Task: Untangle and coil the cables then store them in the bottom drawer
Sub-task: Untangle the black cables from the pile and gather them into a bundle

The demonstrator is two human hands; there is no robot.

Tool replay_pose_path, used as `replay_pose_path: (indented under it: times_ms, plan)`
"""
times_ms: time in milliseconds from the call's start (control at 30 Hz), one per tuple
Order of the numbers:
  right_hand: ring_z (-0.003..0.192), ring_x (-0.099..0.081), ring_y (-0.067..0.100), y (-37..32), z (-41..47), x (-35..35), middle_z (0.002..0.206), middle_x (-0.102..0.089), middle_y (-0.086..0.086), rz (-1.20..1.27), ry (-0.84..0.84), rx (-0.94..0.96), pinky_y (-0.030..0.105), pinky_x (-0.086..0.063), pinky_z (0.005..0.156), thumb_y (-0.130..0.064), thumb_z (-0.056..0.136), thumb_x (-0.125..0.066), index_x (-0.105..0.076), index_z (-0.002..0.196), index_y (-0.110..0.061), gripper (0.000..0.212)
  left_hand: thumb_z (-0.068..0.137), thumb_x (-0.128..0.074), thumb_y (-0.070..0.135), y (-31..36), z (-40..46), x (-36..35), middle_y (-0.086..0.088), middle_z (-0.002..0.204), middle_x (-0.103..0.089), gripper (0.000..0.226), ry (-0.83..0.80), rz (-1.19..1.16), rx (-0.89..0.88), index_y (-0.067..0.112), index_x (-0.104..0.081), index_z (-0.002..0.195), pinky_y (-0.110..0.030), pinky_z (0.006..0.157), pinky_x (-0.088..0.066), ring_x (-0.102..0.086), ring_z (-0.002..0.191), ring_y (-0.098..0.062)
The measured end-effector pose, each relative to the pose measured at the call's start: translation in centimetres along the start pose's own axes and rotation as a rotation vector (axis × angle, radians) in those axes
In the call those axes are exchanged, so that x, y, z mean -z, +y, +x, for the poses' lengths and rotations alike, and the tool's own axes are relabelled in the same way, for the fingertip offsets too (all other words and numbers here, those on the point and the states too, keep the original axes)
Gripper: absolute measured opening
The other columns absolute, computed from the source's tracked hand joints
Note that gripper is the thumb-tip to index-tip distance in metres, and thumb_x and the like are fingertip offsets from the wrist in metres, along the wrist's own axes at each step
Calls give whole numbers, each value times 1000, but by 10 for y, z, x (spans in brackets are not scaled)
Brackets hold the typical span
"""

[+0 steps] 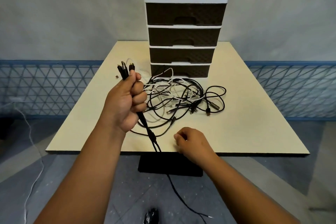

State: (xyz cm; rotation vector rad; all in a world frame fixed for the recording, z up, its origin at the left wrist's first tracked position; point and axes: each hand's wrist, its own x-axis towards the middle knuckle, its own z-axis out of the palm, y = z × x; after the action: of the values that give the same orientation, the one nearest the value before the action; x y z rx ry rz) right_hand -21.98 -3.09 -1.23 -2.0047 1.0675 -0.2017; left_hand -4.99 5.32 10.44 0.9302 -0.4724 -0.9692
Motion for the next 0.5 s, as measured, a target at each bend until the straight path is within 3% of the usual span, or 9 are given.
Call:
replay_pose_path:
  times_ms: [133,200,300,367,433,500]
  plan:
    - [87,-63,20,-17,33,-11,91,-66,-2,-182,111,-123,32,-49,68,-55,91,-55,-62,98,-18,39,103,-38,35,3,27,16,12,49,-26,27,6,12,59,23,-49,81,-14,34,-14,-19,37,0]
    - [89,-62,20,-27,45,-19,91,-63,-4,-246,165,-153,30,-39,60,-64,86,-56,-57,101,-21,46,103,-38,35,6,40,23,11,50,-25,28,7,6,86,24,-47,79,-14,35,-12,-18,37,0]
    - [85,-62,19,-34,59,-27,88,-62,-6,-267,183,-208,28,-38,58,-58,84,-61,-57,94,-22,37,103,-36,34,11,58,33,10,50,-23,31,-4,-8,127,24,-44,74,-15,36,-9,-17,37,0]
    - [78,-64,21,-32,68,-29,80,-67,-2,-141,166,-243,31,-48,61,-44,84,-65,-60,81,-22,23,101,-34,31,14,68,40,10,51,-22,31,-18,-15,153,23,-42,73,-15,35,-10,-16,37,-1]
    - [66,-65,22,-33,68,-23,69,-67,4,192,151,-247,37,-54,63,-33,85,-69,-60,72,-15,24,100,-34,28,15,76,45,9,52,-22,29,-34,-3,169,22,-42,73,-16,34,-10,-15,38,-2]
    - [61,-63,17,-46,59,-8,71,-65,9,482,142,-214,32,-51,56,-28,89,-70,-63,81,-5,25,101,-34,27,16,85,49,8,54,-23,28,-58,2,183,21,-42,75,-15,34,-11,-16,39,-3]
